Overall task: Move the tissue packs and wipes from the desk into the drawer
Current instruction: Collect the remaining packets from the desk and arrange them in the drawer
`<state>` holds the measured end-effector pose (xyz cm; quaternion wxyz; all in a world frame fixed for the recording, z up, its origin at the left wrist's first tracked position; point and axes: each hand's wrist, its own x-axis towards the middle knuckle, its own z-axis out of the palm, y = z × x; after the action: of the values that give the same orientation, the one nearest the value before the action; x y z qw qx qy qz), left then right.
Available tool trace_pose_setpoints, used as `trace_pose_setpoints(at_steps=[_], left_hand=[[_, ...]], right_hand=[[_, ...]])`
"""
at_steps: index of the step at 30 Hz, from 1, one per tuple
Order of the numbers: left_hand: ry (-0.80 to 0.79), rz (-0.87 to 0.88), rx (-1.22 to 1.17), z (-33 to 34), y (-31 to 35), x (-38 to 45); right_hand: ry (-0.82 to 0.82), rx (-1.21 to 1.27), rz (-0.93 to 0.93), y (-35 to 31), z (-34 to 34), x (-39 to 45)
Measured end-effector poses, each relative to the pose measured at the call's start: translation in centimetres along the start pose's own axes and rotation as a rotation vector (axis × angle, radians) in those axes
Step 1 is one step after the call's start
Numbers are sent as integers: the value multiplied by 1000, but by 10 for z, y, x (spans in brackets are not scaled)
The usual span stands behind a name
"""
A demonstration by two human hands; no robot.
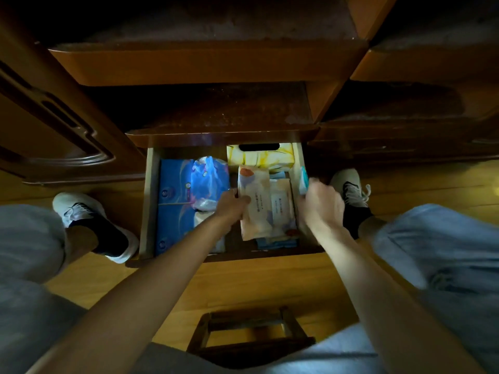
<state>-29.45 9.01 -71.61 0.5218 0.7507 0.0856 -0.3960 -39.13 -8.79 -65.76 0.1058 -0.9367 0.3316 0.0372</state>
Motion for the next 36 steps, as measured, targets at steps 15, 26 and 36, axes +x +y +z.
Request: trace_pose_setpoints(at_steps=[15,26,36], left_hand=[[-173,-81,127,60,4,8],[-143,-50,124,37,-5,11],[-289,-45,261,62,1,6]], right_hand=[[91,-75,-124,-5,22,-1],[-208,12,-221,-9,75,-12],[-234,8,-70,6,76,-9]])
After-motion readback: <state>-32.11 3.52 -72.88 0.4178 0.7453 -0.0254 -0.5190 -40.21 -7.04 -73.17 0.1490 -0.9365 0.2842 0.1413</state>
